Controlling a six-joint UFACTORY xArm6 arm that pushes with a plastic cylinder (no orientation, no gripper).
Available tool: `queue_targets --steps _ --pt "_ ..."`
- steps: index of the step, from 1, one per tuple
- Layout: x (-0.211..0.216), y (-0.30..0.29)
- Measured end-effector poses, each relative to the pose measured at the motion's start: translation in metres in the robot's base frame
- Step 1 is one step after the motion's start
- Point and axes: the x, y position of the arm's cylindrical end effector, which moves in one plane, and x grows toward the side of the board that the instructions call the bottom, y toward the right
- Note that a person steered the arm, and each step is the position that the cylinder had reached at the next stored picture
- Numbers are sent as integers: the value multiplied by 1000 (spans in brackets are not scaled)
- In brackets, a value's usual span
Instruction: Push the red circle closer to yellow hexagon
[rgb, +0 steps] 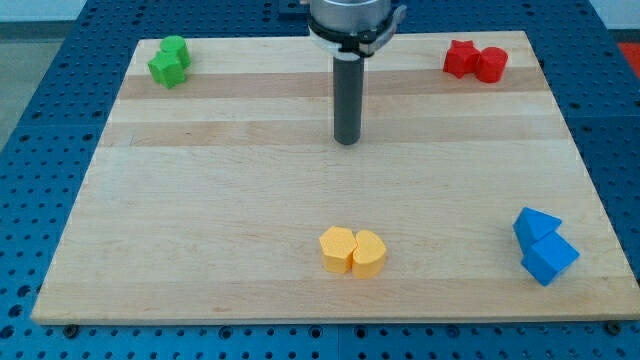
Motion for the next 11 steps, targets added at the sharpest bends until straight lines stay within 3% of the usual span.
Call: queue_targets --steps 2,4,6,9,11 --pt "-16 87" --pt "-68 212" --pt "-124 271" --pt "-137 207" --pt "-124 185"
